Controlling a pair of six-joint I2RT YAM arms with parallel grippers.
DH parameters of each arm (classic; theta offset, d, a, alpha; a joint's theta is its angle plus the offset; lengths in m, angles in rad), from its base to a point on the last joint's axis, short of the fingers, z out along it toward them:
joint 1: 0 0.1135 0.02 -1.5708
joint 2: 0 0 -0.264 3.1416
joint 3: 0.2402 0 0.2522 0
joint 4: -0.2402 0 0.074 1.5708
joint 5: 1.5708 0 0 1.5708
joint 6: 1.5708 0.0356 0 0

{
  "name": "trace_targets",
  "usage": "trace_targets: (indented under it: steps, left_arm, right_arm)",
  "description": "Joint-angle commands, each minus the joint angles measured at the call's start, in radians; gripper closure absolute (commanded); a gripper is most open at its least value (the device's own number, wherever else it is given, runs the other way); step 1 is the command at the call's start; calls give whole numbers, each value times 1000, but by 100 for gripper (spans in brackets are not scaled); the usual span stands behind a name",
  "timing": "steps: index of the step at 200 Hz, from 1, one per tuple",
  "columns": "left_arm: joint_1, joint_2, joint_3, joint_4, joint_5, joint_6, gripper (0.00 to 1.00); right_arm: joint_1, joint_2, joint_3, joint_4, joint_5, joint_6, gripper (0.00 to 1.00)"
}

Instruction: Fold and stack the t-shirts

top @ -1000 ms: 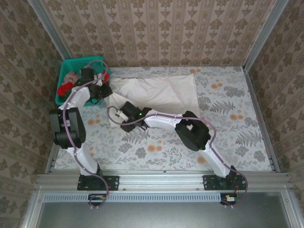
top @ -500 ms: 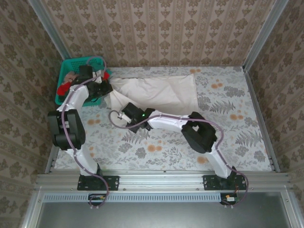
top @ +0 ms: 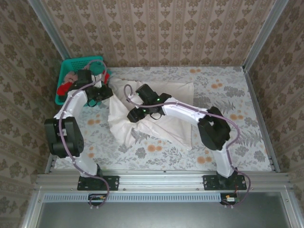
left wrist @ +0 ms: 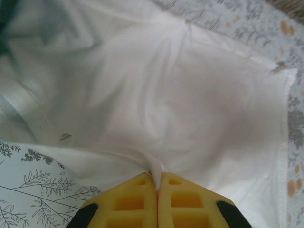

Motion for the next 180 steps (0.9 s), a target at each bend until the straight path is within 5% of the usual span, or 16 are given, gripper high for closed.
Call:
trace_targets:
  steps: [1,30,46,76,100,142,180]
  left_arm:
    - [-8,39,8,-46,-11,57,94]
    - [-8,75,26,-74,-77,79,92]
    - [-12,89,34,-97,-101,91,94]
    - [-54,28,-26,-137,-191,101,95]
    - [-76,-66,-122,-140,-287,57,55]
    - [-137,-390,-299,-89,-391,-15,28]
    - [-348,-668,-455,-128,-547,-79,23]
  right_arm:
    - [18,-19,-29,-70,109,28,34]
    - [39,-235,-269,72,171,46,29]
    - [7,-315,-375,83,340,76,22]
    - [-147,-147,-244,-112,556,135,26]
    - [-232,34,-52,-267,626,149,30]
    - [-333,217,172,-360,625,137,34]
    - [-436,411,436,-555,605,148,35]
